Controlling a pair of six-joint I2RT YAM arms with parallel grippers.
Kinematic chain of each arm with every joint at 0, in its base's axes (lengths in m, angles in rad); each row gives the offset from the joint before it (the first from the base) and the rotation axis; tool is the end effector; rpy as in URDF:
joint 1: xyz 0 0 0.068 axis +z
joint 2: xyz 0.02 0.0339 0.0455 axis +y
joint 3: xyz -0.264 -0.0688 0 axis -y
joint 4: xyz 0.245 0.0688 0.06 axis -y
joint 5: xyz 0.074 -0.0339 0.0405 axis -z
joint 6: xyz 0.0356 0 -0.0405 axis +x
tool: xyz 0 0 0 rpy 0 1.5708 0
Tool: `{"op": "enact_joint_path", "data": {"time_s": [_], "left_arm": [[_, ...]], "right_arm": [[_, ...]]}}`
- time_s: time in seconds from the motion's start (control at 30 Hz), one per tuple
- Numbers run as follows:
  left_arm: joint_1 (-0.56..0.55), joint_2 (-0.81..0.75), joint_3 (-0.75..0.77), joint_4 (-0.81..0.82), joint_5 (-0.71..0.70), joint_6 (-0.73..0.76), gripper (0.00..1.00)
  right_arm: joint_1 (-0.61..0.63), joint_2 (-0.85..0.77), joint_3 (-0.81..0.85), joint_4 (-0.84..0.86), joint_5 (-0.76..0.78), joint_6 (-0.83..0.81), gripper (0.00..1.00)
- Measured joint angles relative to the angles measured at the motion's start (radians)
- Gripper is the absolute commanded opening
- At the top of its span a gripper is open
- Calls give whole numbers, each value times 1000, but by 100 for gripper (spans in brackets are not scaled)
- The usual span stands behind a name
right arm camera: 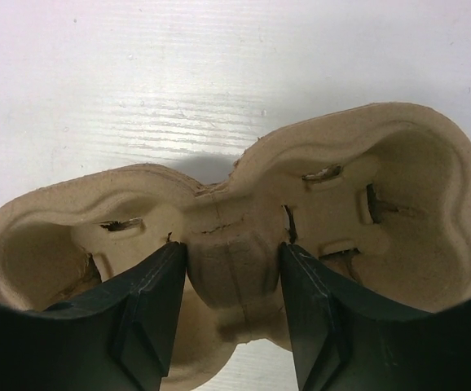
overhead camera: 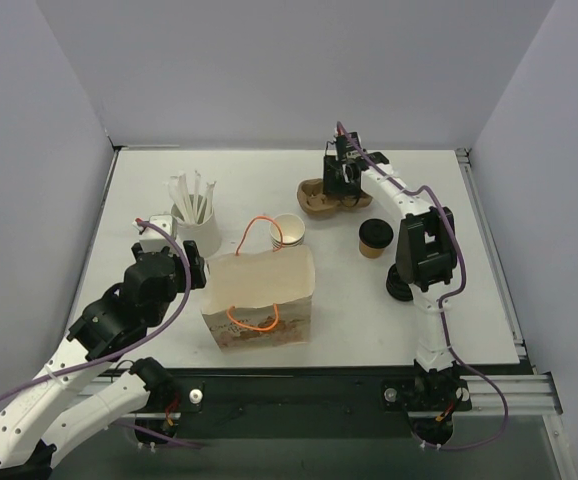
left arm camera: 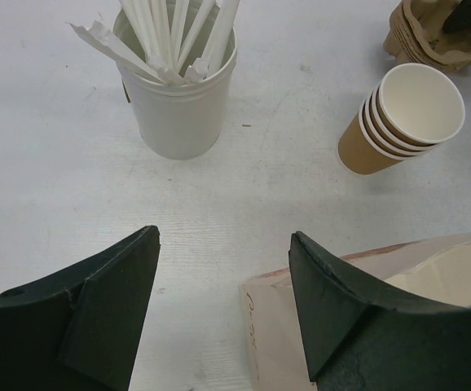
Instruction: Pack the takeout coffee
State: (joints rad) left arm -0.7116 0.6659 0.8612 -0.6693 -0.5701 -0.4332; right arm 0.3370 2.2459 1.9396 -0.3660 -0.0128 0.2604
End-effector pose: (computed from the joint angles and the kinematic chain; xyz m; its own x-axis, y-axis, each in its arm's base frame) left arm 0.1137 -0.0727 0.3355 -0.3919 -0.1287 -0.9110 0.0238 0.9884 -0.1499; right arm 0.4929 0.1732 0.2347 -0.6555 0.0431 -0.7540 -0.1773 0.9617 0.2091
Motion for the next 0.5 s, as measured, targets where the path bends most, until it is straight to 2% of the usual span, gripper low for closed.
{"op": "enact_joint_path", "data": {"time_s": [0.13,0.5], "left_arm": [[0,1,0,0,0,0,75],[0,3,0,0,1,0,75]], "right_arm": [[-3,0,1,-6,13,0,46],[-9,0,8,-13,11,-15,52]]}}
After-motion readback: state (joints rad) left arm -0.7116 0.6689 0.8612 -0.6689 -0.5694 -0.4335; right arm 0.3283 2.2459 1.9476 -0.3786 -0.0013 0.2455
